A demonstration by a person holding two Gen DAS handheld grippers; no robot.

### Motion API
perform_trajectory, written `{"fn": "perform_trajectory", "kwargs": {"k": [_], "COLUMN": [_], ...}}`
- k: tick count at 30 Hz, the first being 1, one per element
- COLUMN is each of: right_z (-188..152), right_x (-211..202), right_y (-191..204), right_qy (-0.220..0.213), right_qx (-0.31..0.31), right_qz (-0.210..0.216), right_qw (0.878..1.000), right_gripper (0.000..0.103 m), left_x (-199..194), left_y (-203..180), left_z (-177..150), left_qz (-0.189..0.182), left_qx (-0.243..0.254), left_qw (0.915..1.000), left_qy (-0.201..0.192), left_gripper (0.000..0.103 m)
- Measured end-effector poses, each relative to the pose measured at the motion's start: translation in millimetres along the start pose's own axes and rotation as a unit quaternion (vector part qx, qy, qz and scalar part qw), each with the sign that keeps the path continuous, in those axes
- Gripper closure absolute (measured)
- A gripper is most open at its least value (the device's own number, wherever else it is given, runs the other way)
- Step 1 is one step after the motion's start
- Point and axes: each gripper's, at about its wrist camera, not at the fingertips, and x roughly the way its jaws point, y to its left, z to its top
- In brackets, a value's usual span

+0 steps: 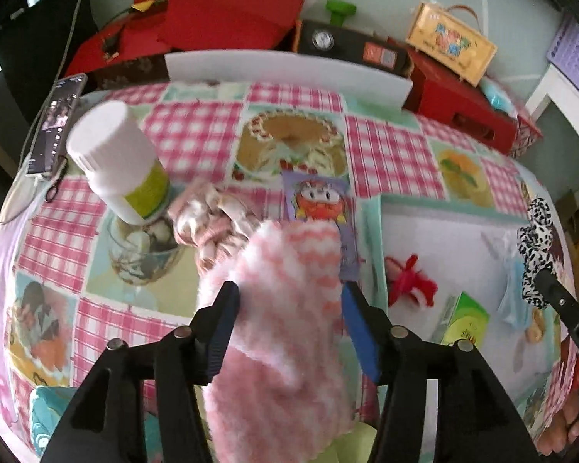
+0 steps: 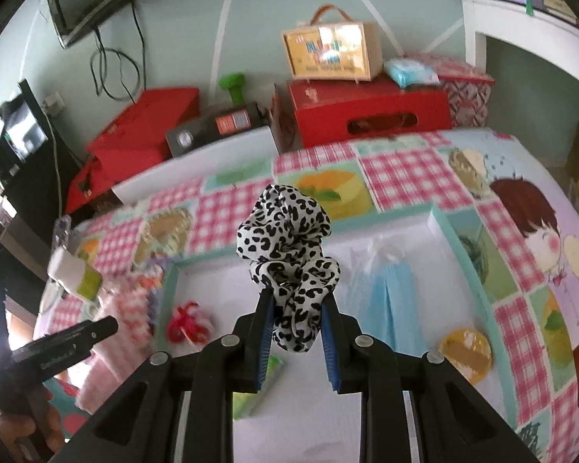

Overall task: Organize soft objects
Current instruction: 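Carry the scrunchie with the right tool while the left tool carries the sock over the tray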

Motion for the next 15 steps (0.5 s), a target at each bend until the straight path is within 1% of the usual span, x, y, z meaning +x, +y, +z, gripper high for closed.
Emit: {"fn": "perform_trajectory", "kwargs": {"k": [3,8,11,13,14,15], "right_z": [-5.8,-14.0,-17.2,-16.8,-16.5,-16.3], "right_x": [5.5,4.2,4.9,5.0,4.9,4.2], "right_y": [-6.3,-13.0,-12.3,-12.1,-11.4,-11.2], "right_qy": [0.016,0.024,0.03,0.03,0.029,0.028], "right_qx": [0.005,0.006,0.0,0.0,0.0,0.0], "right_qz": [-0.014,-0.025,-0.027,-0.028,-0.029,-0.028], "right_qw": [1.0,0.999,0.999,0.999,0.999,0.999], "right_gripper": [0.078,0.078,0.078,0.078,0.078,0.078], "left_x": [6.7,21.7,28.0,29.4,29.0,28.6], "left_y": [-1.7,-1.7,-1.6,-1.4,-0.5,1.9], "left_z": [-2.0,-4.4,-6.3,-7.4,-7.4,-6.9], "left_qz": [0.007,0.028,0.036,0.04,0.044,0.047], "left_qx": [0.002,0.007,0.011,0.014,0.014,0.011], "left_qw": [0.9999,0.9989,0.9986,0.9985,0.9983,0.9983], "left_qy": [0.013,0.036,0.037,0.035,0.035,0.033], "left_gripper": [0.046,0.046,0.046,0.056,0.068,0.078]}}
